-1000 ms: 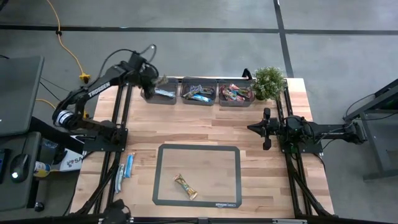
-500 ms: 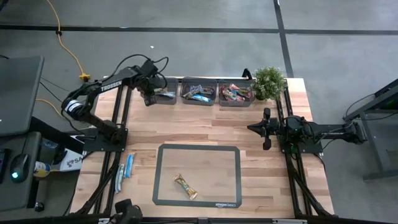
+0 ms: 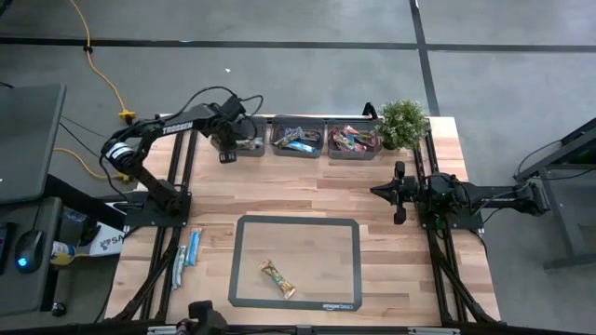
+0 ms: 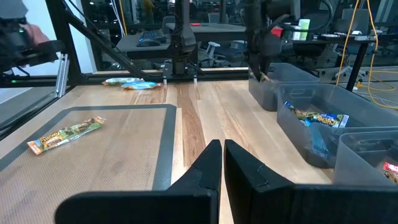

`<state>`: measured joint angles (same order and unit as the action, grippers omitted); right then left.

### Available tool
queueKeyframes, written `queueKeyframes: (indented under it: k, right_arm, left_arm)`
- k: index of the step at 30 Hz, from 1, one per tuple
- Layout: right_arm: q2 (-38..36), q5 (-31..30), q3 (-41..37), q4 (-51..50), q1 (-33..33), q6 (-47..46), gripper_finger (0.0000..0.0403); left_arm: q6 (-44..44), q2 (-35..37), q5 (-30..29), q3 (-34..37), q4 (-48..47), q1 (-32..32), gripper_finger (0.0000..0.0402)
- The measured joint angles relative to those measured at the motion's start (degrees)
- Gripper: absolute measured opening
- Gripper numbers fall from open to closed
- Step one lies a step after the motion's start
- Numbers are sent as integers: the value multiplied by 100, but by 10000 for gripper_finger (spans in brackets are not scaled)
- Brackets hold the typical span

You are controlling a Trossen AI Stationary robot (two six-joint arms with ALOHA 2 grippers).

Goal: Pick and place Granola Bars by type
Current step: Put the orange granola bar into the left black bin

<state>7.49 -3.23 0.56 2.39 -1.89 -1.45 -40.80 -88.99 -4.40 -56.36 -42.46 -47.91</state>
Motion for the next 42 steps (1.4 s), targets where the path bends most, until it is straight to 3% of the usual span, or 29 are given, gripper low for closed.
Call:
queueKeyframes:
  k: [8, 22, 34, 38, 42]
  right_arm:
    - [-1, 0, 0, -2, 0, 0, 2]
    - [1, 0, 0, -2, -2, 0, 2]
    - [0, 1, 0, -2, 0, 2, 2]
    - [1, 0, 0, -2, -2, 0, 3]
    - [1, 1, 0, -1, 0, 0, 2]
  left_arm:
    - [-142, -171, -210, -2, 269, 456, 76]
    - [215, -118, -282, -4, 285, 443, 173]
    - [316, 1022, -210, -4, 544, 440, 174]
    - [612, 1421, 113, -4, 623, 440, 174]
    - [970, 1822, 1078, -4, 880, 437, 174]
